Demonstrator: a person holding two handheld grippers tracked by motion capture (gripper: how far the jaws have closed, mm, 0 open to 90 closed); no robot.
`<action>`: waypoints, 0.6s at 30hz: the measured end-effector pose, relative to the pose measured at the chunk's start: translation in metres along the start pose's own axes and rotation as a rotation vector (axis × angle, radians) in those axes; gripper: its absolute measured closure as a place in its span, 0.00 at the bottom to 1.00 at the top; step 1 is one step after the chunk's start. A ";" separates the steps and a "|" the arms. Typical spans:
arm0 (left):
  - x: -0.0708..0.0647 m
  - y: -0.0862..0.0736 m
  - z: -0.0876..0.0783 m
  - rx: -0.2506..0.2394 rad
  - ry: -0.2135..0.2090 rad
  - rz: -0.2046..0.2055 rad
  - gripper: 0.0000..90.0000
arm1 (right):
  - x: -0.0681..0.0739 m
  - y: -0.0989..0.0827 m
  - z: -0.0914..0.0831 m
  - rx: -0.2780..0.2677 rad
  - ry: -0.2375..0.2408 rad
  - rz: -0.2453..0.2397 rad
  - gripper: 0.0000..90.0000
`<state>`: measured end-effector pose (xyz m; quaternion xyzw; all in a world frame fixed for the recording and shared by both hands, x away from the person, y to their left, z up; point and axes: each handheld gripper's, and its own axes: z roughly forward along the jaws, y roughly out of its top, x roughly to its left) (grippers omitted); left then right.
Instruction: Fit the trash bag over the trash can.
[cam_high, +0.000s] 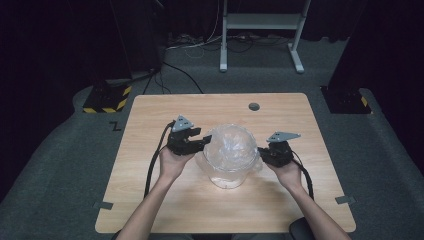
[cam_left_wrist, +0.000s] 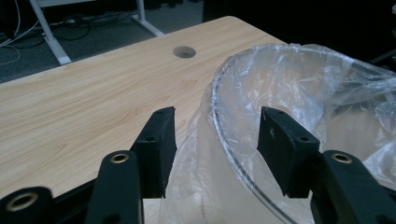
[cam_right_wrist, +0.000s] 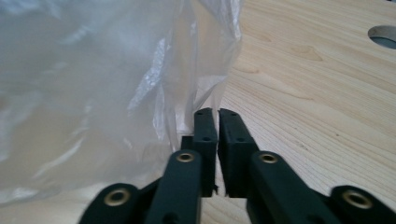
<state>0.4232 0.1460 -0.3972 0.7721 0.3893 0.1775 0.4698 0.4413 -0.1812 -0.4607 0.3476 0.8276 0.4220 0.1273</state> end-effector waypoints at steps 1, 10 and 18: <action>0.000 0.000 0.000 0.000 0.000 0.000 0.52 | 0.000 0.000 0.000 0.000 0.000 0.000 1.00; -0.004 0.003 0.006 0.011 0.020 0.023 0.51 | 0.000 -0.005 0.010 0.045 -0.001 0.002 0.94; -0.005 0.013 0.011 0.031 0.021 0.040 0.49 | -0.008 0.005 -0.028 -0.098 -0.047 0.053 0.78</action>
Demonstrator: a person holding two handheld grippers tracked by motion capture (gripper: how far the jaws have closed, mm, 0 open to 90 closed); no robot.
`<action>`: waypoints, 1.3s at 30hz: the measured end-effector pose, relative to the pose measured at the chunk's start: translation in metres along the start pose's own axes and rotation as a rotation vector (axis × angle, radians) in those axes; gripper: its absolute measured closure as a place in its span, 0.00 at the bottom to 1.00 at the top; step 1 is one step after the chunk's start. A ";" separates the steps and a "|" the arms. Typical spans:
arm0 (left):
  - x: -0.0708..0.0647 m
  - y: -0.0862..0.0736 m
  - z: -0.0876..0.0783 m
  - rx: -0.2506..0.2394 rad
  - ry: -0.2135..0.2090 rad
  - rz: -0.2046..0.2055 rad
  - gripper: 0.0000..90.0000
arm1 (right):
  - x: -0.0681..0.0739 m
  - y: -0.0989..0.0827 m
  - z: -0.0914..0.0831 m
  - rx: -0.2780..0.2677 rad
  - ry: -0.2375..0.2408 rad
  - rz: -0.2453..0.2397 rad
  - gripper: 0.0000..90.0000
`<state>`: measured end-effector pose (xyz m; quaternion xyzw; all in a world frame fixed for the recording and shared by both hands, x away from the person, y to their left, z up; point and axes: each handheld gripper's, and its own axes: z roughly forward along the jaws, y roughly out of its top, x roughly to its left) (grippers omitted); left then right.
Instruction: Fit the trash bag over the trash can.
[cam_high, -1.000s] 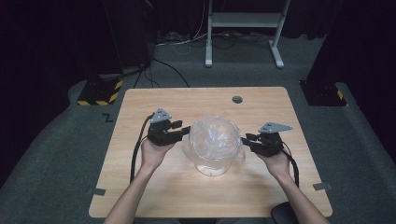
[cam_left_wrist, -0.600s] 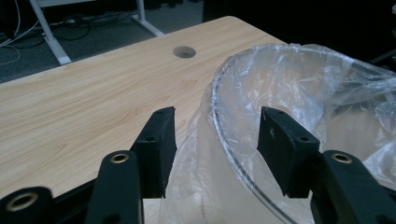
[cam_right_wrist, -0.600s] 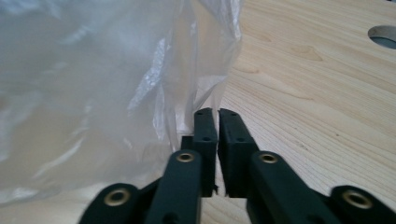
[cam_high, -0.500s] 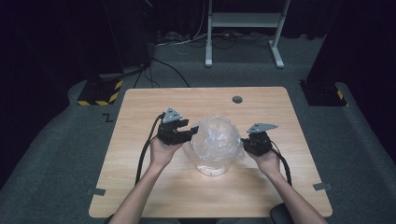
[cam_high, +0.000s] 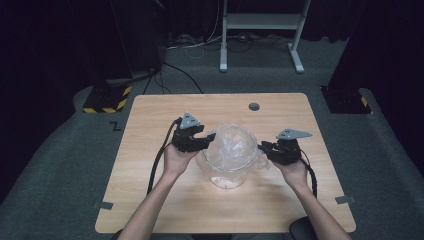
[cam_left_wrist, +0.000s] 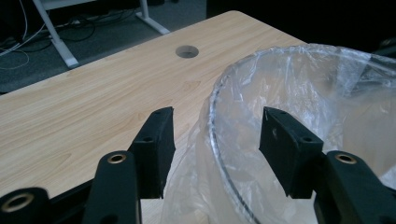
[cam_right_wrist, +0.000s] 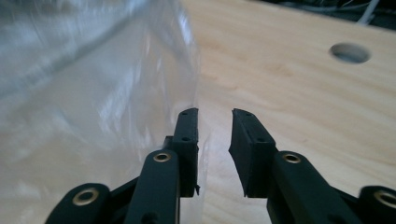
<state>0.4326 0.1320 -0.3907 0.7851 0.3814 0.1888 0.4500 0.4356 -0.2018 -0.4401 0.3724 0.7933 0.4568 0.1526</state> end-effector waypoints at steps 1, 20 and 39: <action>0.000 0.001 0.001 0.000 0.001 0.000 0.49 | -0.001 0.003 -0.004 -0.015 -0.008 0.002 0.77; -0.001 0.016 0.025 0.069 0.028 0.041 0.67 | 0.032 0.052 -0.013 -0.141 0.049 -0.078 0.70; -0.014 0.017 0.005 0.069 -0.013 0.027 0.43 | 0.063 0.053 -0.005 -0.068 0.078 -0.250 0.71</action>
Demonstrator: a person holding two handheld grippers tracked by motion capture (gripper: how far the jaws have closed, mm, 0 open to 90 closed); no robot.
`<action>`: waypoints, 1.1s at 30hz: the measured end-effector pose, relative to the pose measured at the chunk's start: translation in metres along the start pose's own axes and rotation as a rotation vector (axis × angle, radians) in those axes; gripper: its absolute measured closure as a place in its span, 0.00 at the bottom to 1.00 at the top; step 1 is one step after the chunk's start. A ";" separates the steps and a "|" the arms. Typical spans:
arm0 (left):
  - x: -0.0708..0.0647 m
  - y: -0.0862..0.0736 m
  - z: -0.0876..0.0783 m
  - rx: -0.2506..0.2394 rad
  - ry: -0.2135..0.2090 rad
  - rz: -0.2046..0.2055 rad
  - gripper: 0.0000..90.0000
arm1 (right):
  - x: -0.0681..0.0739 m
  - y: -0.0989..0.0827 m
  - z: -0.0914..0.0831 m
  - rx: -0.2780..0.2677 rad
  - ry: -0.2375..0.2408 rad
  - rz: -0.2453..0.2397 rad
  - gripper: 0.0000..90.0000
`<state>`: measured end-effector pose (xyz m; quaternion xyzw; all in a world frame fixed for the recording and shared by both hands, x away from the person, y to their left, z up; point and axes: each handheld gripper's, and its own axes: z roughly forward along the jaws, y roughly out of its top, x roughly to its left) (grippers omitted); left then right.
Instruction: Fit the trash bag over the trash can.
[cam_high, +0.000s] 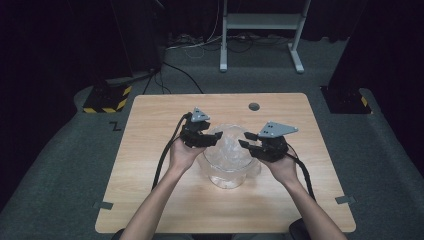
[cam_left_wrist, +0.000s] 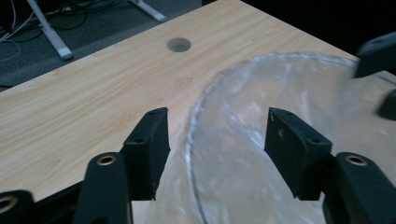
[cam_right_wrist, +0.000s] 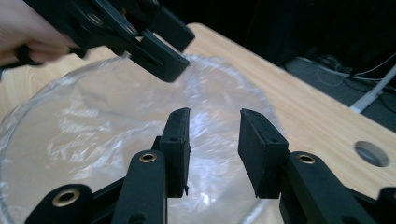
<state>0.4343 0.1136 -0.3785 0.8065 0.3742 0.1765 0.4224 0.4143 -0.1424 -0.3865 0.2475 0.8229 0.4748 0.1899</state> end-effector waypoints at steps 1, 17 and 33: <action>-0.002 -0.002 -0.004 0.008 -0.004 0.006 0.42 | 0.001 0.000 0.002 0.008 0.002 -0.003 0.71; -0.003 -0.036 -0.036 0.045 -0.037 0.003 0.40 | 0.004 -0.007 0.012 0.069 0.013 0.000 0.70; 0.001 -0.012 -0.002 -0.007 0.050 0.017 0.42 | 0.011 -0.012 0.010 0.066 0.092 0.001 0.69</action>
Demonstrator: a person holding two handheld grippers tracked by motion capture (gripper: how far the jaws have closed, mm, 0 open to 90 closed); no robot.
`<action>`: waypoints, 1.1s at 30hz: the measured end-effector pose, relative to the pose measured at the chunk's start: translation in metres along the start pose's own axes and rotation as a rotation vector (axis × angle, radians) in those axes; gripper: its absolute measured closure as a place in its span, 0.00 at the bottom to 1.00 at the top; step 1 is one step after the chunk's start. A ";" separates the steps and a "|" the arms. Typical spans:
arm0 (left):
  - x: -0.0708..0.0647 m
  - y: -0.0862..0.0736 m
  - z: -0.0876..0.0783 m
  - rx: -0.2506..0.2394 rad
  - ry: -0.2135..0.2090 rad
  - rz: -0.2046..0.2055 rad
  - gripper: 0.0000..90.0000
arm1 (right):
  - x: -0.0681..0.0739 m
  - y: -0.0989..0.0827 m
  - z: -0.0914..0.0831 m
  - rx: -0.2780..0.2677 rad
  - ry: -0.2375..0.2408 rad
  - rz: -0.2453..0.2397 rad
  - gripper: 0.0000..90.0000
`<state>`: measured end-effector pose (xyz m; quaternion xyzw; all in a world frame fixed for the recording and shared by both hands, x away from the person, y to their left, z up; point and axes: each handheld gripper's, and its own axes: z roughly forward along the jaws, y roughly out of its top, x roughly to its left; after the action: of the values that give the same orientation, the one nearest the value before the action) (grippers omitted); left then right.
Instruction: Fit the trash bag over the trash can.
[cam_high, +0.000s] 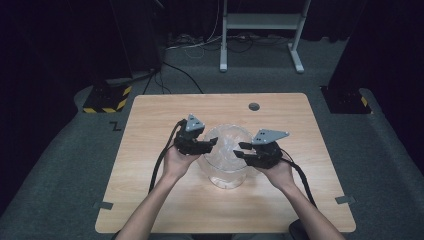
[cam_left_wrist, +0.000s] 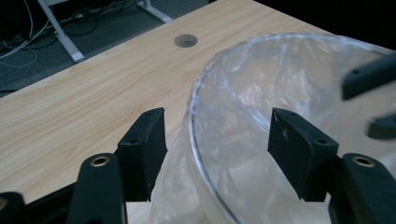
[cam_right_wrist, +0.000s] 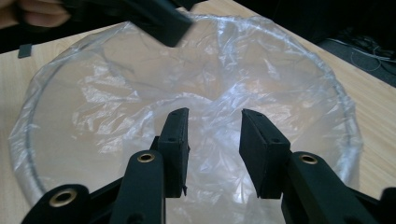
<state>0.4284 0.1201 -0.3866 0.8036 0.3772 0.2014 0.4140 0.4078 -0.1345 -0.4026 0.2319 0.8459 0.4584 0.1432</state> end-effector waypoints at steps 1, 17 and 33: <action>0.001 0.001 0.004 -0.002 -0.004 -0.010 0.43 | 0.001 0.000 -0.001 0.002 0.003 0.004 0.69; 0.009 0.010 0.032 0.025 0.003 -0.047 0.56 | 0.011 -0.003 0.001 -0.001 0.160 -0.002 0.71; 0.009 0.015 0.045 0.018 -0.001 -0.057 0.50 | 0.012 -0.001 0.001 -0.006 0.183 -0.015 0.67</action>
<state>0.4696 0.0987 -0.3999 0.7962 0.4015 0.1857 0.4127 0.3976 -0.1283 -0.4043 0.1822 0.8558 0.4792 0.0696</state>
